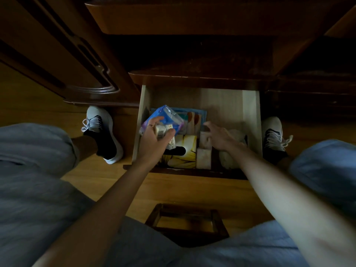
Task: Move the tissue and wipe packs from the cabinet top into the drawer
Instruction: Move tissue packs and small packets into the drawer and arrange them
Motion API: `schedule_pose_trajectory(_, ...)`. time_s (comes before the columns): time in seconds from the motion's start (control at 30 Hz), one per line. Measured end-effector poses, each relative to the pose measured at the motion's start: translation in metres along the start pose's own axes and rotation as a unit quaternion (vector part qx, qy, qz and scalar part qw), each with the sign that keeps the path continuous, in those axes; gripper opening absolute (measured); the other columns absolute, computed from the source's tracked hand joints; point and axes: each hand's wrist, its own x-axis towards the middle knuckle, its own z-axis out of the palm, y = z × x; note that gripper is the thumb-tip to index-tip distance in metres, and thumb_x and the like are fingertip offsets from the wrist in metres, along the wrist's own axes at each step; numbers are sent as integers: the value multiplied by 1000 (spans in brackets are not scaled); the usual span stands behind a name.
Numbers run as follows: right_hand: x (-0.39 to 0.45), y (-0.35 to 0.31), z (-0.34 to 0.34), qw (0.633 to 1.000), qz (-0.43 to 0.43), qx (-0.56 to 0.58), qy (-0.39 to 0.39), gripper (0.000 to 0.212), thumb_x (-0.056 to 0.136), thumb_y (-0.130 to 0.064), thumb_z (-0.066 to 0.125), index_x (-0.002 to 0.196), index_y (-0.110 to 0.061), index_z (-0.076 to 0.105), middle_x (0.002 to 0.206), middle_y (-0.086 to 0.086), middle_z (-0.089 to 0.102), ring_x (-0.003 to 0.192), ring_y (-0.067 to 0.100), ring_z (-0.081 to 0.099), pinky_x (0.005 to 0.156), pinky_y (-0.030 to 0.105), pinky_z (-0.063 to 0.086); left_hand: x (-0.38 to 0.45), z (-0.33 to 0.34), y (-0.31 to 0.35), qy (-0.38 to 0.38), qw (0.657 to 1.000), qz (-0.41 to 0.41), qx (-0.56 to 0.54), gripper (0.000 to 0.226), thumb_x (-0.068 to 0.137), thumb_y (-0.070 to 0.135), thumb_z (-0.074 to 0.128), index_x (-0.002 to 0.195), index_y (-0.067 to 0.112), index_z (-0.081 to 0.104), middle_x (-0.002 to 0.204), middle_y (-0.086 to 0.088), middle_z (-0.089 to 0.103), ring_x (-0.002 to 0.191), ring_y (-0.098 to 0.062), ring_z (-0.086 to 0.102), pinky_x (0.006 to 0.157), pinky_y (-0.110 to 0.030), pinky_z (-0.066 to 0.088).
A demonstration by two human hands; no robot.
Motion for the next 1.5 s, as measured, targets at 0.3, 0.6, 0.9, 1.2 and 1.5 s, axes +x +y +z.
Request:
schedule_pose_trajectory(0.3,-15,4,-4,969,189,139,76,19,102,-21,53,98,-13,70,67,4,74,51,15,72,60,36,63,3,7,9,-14,1000,-2,-7,51,89,38,71,135,33,49,101,15,63,85,14,62,60,-6,48)
schedule_pose_trajectory(0.6,-17,1,16,978,113,-171,26,34,96,-43,63,104,-11,69,106,10,68,97,25,65,74,35,53,-2,4,7,-22,999,-2,-23,53,88,40,72,135,32,49,103,14,64,84,7,66,60,-10,51)
schedule_pose_trajectory(0.9,-41,-2,-35,994,36,56,84,21,94,-46,63,98,-25,67,96,-6,67,89,13,63,71,32,50,4,25,16,-83,993,-52,-69,53,91,33,71,138,26,47,108,9,65,83,8,67,59,-10,50)
schedule_pose_trajectory(1.2,-69,-8,-34,925,-54,375,3,31,94,-29,70,124,-24,62,115,-3,72,98,12,73,70,25,61,-2,48,33,-199,946,-156,-205,22,97,31,58,119,35,59,114,2,62,103,-17,64,76,-32,58)
schedule_pose_trajectory(1.5,-34,14,-23,992,-41,112,34,42,107,-16,40,147,-23,52,146,11,54,124,24,54,89,29,42,0,23,11,-31,985,-142,-89,62,80,47,77,131,31,45,103,15,61,88,2,63,65,-18,48)
